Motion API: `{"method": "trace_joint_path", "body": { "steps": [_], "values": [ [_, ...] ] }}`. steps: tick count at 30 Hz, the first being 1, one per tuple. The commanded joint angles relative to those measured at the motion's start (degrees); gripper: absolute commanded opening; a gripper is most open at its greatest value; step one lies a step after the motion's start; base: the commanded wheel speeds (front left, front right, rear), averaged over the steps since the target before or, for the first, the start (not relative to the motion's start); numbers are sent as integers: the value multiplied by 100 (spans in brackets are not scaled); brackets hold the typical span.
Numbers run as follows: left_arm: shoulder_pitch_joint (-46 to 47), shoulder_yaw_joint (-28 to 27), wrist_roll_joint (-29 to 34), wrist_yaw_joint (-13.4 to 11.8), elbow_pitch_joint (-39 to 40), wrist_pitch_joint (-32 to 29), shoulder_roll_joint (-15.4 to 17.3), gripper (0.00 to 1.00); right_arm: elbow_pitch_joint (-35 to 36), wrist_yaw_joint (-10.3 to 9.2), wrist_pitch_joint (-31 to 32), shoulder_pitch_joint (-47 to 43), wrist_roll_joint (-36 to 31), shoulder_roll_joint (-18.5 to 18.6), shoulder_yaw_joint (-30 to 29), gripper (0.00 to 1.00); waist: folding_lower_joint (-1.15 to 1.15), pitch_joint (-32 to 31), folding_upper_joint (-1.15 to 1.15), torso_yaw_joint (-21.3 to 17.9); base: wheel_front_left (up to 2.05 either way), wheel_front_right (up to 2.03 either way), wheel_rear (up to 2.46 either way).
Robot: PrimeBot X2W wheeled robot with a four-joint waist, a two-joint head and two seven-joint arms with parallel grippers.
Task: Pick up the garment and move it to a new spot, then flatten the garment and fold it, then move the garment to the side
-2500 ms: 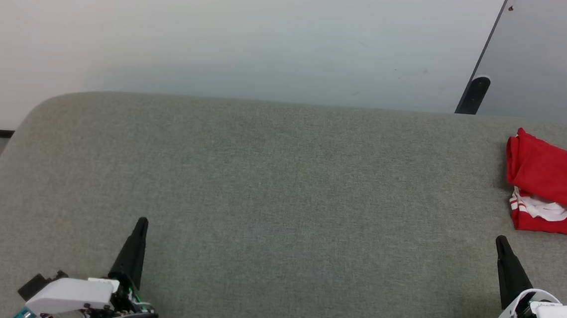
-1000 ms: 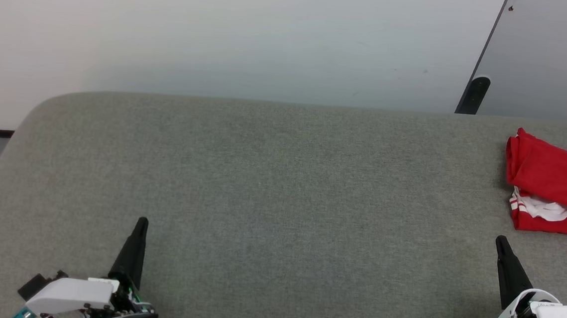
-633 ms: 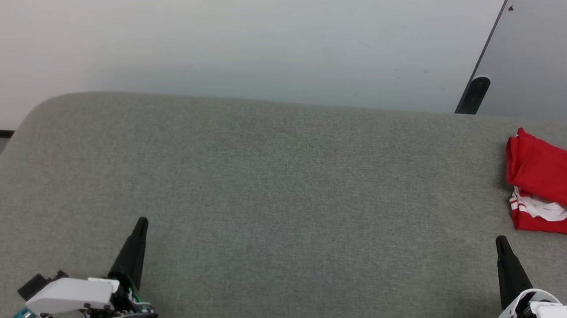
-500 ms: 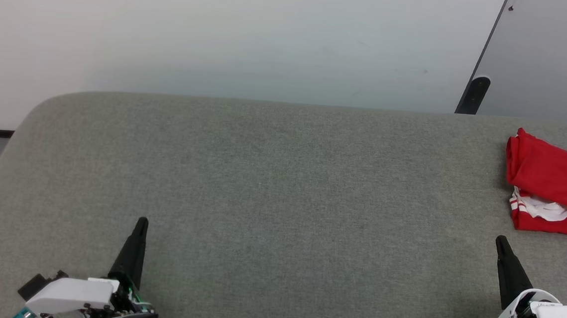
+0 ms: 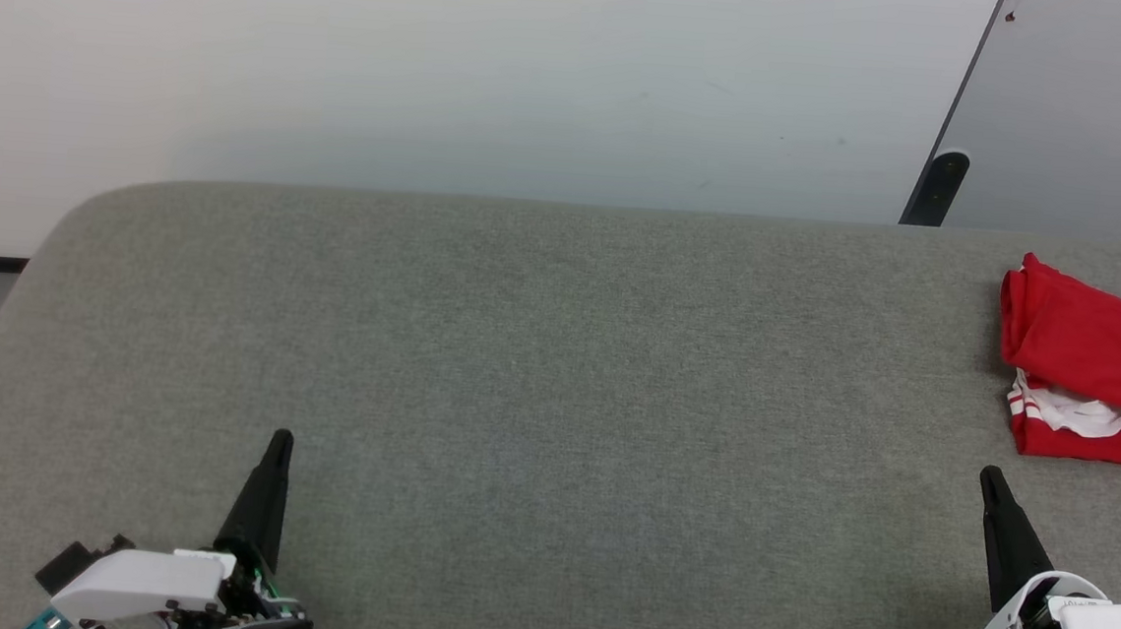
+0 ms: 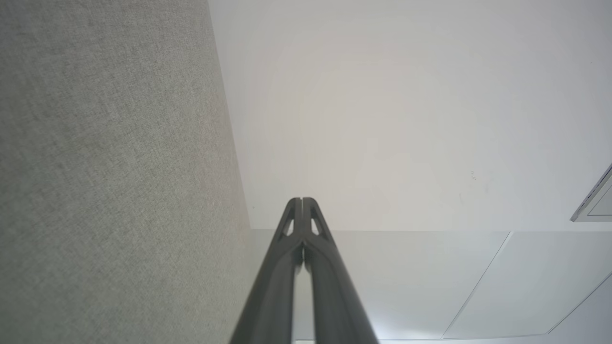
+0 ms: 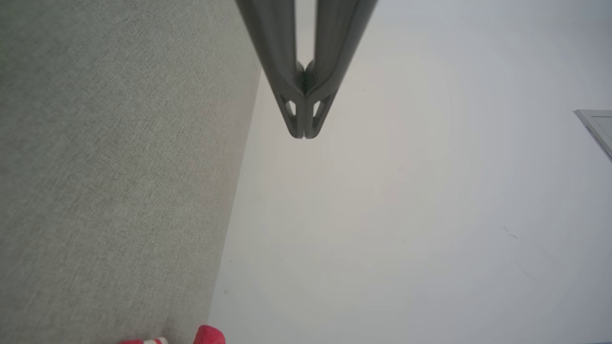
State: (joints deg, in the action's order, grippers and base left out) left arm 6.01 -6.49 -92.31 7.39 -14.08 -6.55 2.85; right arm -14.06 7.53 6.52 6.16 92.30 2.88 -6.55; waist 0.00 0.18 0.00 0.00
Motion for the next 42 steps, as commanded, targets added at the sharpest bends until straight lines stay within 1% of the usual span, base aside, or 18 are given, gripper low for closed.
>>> {"method": "trace_joint_path", "body": {
  "steps": [1, 42],
  "values": [
    [53, -11, -19, 23, -2, -17, -6, 0, -3, -8, 4, 18, 21, -14, -5, 0, 0, 0, 0, 0, 0, 0, 0],
    [53, -10, -20, 23, -1, -17, -6, 0, -3, -8, 3, 18, 22, -14, -4, 0, 0, 0, 0, 0, 0, 0, 0]
  ]
}}
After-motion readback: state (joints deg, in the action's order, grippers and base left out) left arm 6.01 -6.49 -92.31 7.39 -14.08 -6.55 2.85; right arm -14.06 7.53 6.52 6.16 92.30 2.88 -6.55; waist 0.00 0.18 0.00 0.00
